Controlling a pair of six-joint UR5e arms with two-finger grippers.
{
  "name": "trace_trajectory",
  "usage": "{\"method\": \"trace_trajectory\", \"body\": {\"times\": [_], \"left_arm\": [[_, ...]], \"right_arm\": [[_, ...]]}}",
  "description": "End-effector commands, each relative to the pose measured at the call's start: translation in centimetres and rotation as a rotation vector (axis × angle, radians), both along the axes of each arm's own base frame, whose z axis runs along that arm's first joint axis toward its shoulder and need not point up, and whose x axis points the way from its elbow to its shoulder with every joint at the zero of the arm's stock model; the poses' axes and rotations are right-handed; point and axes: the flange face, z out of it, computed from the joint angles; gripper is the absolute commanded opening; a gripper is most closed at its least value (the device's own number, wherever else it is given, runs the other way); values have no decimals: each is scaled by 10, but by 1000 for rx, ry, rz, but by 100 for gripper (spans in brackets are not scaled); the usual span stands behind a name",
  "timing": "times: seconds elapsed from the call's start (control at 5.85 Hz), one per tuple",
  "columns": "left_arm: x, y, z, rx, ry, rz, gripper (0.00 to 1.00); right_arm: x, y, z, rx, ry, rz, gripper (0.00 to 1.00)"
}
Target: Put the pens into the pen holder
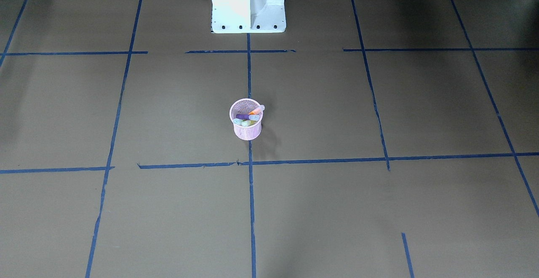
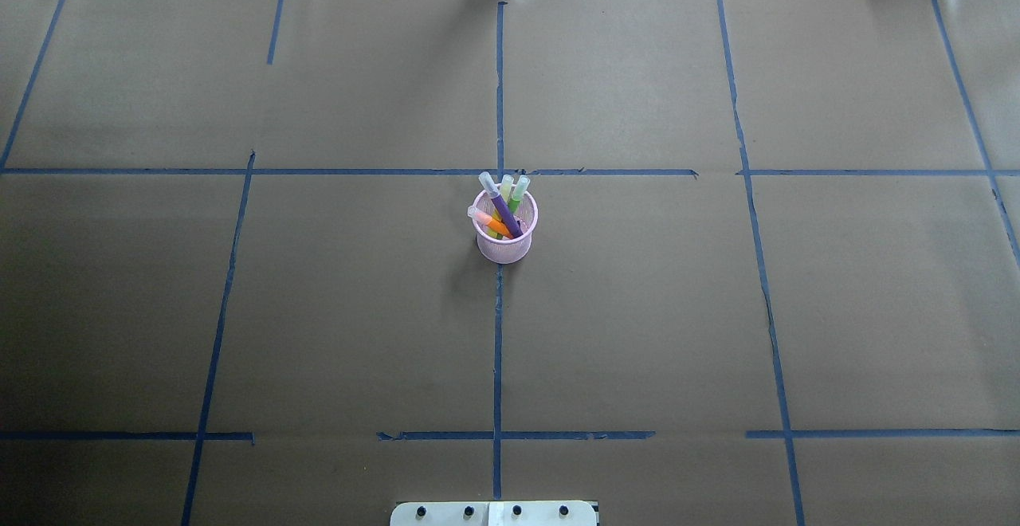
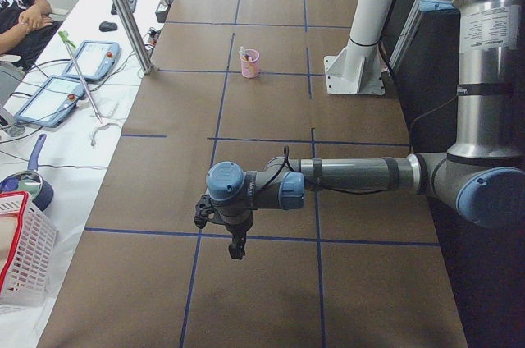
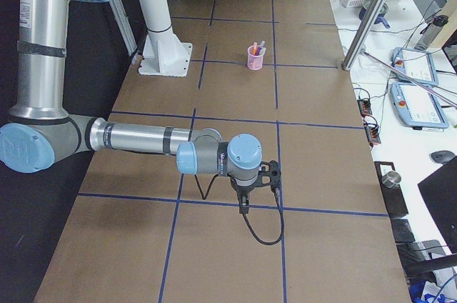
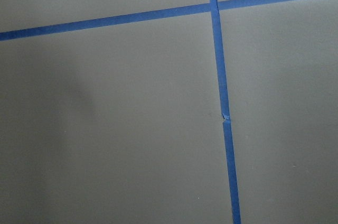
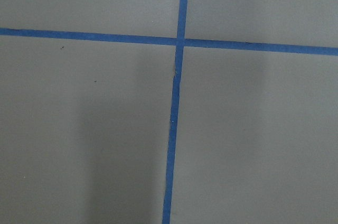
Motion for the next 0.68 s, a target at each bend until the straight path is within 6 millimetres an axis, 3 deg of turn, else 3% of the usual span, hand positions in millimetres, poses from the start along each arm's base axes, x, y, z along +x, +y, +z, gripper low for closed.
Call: {"method": "trace_trajectory", "body": {"times": [0.0,0.51], "left_arm": [[0,0,0,-1,0,1,100],[0,0,0,-2,0,0,100]], "right_arm": [[-1,0,2,4,12,-8,100],[-4,-3,-2,22,26,-17,100]]}}
